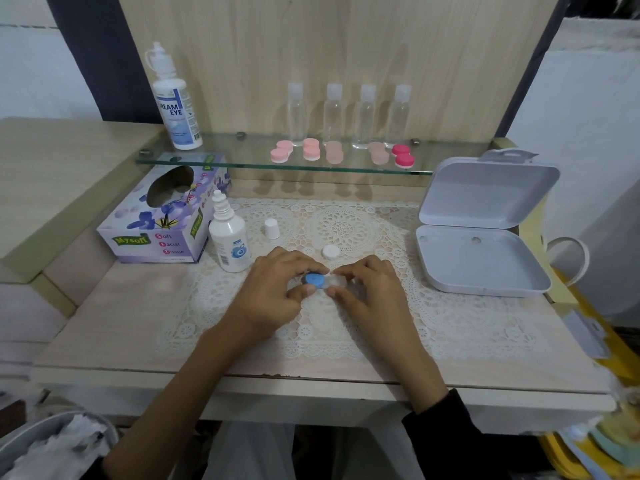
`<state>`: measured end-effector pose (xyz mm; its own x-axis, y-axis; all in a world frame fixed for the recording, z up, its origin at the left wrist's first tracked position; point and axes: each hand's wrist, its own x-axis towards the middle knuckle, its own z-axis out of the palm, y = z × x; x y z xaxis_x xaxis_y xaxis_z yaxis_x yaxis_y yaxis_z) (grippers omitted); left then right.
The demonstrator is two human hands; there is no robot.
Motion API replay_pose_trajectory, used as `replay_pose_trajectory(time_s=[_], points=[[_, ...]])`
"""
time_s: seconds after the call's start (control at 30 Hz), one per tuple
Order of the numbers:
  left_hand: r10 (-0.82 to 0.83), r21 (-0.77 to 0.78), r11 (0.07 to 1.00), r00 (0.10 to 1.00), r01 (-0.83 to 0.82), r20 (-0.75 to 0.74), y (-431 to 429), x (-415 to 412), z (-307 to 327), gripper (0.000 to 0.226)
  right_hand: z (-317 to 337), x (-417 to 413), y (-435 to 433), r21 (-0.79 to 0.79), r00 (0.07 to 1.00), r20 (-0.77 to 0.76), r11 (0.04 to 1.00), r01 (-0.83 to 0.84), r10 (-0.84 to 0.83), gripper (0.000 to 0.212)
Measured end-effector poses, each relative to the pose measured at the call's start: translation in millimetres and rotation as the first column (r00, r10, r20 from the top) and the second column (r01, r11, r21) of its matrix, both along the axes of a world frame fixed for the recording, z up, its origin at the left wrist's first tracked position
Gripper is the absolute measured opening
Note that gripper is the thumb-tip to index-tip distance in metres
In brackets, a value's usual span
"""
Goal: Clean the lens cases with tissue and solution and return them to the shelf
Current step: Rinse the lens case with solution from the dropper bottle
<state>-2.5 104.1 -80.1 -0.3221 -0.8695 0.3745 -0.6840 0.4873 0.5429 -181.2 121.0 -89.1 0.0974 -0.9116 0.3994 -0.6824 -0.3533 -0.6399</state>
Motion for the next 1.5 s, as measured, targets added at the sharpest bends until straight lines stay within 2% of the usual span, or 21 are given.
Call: replay_pose_trajectory(time_s=[0.07,0.2,0.33,0.43,0.83,1.1,1.2,1.33,1.43,1.5], points=[[0.018,0.005,1.0,1.0,-0.018,-0.013,1.0,1.6,1.1,0.031,0.0,-0.1,-0.1,-0.001,1.0,0.001,1.0,-0.001,0.001,0.027],[0.085,0.011,0.996,0.996,-0.085,-0.018,1.8,1.7,3.9,0.047,0.4,0.3,-0.6,-0.012,1.0,0.0,1.0,0.002,-0.002,0.028],[0.124,0.02,0.992,0.991,-0.123,-0.051,1.8,-1.0,4.0,0.029,0.7,-0.3,-0.5,-0.017,1.0,-0.002,1.0,-0.003,0.002,0.028],[0.127,0.02,0.992,0.99,-0.126,-0.064,1.5,-2.4,2.7,0.024,1.1,-0.7,0.0,-0.022,1.0,0.002,1.0,-0.003,0.003,0.027],[0.134,0.022,0.991,0.985,-0.132,-0.105,2.1,-3.8,1.0,0.024,0.3,-1.4,-2.5,0.011,1.0,0.028,1.0,-0.01,0.01,0.026],[0.135,0.041,0.991,0.977,-0.13,-0.163,3.3,-3.5,0.4,0.025,12.1,-9.9,-19.5,0.145,0.989,0.137,0.987,-0.075,0.055,0.019],[0.131,0.047,0.991,0.974,-0.125,-0.182,3.5,-3.6,0.1,0.025,17.8,-13.3,-36.9,0.165,0.997,0.032,0.984,-0.068,0.063,0.031],[0.13,0.05,0.991,0.972,-0.122,-0.195,3.4,-3.2,-0.5,0.025,21.6,-9.3,-55.3,0.113,0.984,-0.145,0.99,-0.089,0.105,0.042],[0.133,0.056,0.991,0.971,-0.125,-0.196,3.0,-2.8,-0.6,0.026,19.7,-5.0,-58.8,0.084,0.955,-0.273,0.992,-0.098,0.118,0.035],[0.129,0.053,0.991,0.972,-0.121,-0.196,2.7,-2.4,-0.8,0.027,18.5,-4.1,-58.0,0.064,0.954,-0.281,0.994,-0.094,0.108,0.025]])
